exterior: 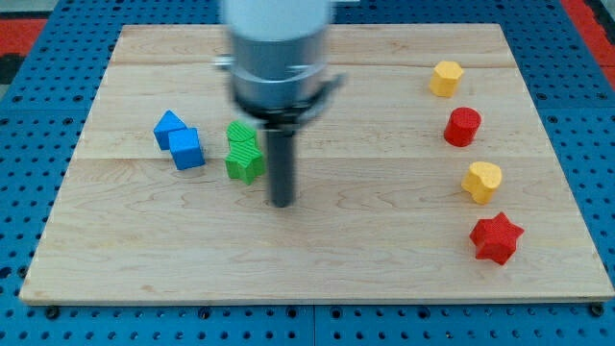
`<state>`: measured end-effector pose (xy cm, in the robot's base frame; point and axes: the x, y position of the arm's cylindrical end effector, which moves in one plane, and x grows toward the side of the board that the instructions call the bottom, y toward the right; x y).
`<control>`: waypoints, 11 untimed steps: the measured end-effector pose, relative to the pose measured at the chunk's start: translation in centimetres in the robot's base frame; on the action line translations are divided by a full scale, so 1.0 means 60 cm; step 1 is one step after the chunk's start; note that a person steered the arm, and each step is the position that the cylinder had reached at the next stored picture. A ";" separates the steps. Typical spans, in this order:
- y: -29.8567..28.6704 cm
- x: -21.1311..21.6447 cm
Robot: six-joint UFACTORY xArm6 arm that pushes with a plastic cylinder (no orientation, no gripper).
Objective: Push the green star closer to the red circle
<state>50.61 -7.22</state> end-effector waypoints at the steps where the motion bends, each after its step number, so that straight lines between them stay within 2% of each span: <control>1: -0.062 -0.055; 2: 0.036 -0.140; 3: 0.088 -0.210; 4: 0.136 -0.231; 5: 0.119 -0.196; 8: 0.146 -0.144; 10: 0.227 -0.237; 11: 0.290 -0.241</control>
